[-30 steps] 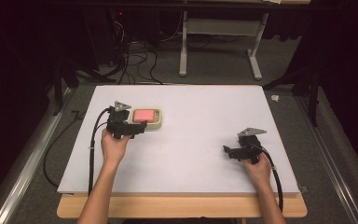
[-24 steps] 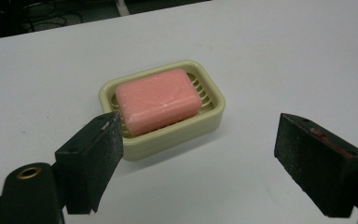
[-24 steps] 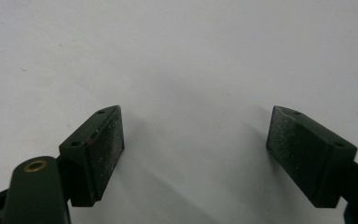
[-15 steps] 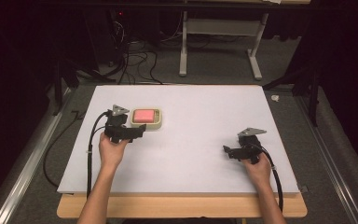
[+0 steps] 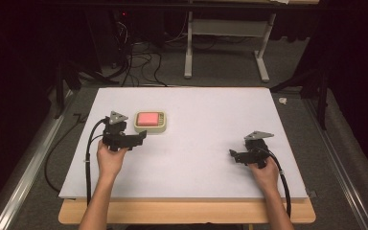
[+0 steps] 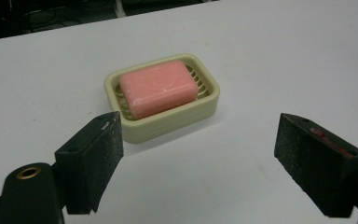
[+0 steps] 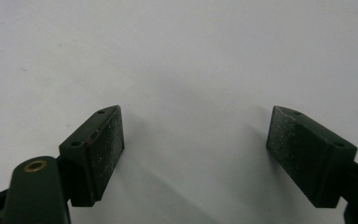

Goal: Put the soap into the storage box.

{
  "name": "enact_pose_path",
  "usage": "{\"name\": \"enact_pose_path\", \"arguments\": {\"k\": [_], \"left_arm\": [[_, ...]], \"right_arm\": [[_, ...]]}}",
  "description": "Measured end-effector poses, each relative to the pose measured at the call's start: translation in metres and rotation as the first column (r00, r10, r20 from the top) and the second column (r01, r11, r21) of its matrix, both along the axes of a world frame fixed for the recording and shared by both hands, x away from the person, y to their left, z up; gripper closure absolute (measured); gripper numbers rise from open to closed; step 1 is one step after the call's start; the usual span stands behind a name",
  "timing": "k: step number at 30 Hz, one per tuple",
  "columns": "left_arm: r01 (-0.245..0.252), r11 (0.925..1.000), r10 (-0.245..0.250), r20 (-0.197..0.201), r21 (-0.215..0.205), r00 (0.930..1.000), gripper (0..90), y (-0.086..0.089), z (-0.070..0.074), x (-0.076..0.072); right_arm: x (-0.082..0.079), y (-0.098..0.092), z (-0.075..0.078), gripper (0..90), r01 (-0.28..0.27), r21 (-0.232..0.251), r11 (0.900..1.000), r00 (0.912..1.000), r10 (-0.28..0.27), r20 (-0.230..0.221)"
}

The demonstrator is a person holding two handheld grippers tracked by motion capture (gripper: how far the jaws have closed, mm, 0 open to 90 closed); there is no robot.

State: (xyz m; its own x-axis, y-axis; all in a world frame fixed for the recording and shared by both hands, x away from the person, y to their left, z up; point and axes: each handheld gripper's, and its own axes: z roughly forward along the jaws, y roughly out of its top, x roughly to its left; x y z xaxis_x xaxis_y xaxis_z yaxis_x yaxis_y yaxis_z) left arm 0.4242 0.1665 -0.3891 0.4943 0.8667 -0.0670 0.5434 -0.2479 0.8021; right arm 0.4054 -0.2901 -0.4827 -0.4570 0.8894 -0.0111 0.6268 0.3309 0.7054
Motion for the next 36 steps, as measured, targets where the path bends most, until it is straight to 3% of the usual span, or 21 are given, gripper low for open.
{"name": "enact_pose_path", "arguments": {"k": [17,36], "left_arm": [[0.012,0.9999,-0.012,0.006,-0.005,0.9999,16.0,0.007,-0.003,-0.018],[0.017,0.9999,-0.017,-0.016,0.004,0.9997,15.9,0.013,-0.013,-0.028]], "right_arm": [[0.0,0.0,0.0,19.5,0.0,-0.001,1.0,1.0,0.0,0.001],[0.0,0.0,0.0,19.5,0.0,-0.001,1.0,1.0,0.0,0.001]]}}
